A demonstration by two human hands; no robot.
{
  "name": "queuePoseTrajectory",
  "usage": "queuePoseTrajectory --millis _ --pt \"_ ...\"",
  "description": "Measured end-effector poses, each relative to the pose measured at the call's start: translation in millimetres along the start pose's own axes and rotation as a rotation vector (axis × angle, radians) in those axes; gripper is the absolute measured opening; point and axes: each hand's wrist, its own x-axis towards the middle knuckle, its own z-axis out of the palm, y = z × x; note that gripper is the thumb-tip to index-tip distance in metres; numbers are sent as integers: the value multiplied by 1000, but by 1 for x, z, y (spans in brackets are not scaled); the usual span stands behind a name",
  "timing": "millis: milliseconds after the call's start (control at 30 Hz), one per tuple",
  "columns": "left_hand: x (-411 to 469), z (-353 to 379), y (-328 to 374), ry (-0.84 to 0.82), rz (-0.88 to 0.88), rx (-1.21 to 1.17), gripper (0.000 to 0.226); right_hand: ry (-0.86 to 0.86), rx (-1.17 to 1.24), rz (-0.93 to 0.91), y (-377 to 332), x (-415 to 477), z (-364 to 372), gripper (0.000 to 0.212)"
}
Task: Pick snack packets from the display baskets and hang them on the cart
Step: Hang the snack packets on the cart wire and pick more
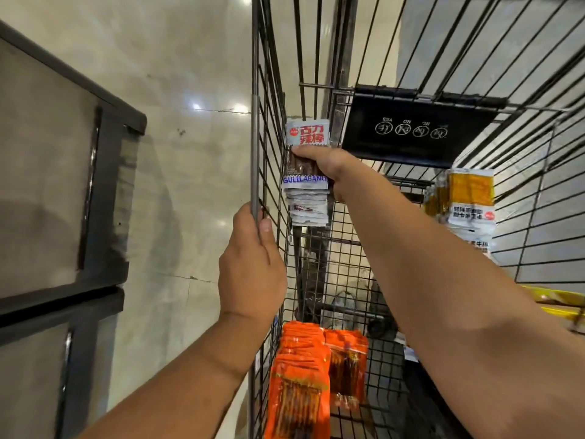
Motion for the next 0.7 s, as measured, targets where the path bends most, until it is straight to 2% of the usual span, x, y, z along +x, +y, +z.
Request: queuePoseTrajectory --millis 200,333,367,500,700 --pt "1 1 -1 11 23 -3 41 -67 88 22 13 5 -5 52" --pt "1 2 -2 9 16 1 37 -5 -10 -22 19 7 0 68" --pt "1 1 -1 7 13 0 37 39 -51 -39 18 6 1 67" --pt "1 2 -1 3 19 10 34 214 -148 -120 11 6 4 39" --pt "0 0 1 -2 0 5 37 274 -352 -202 5 1 7 37"
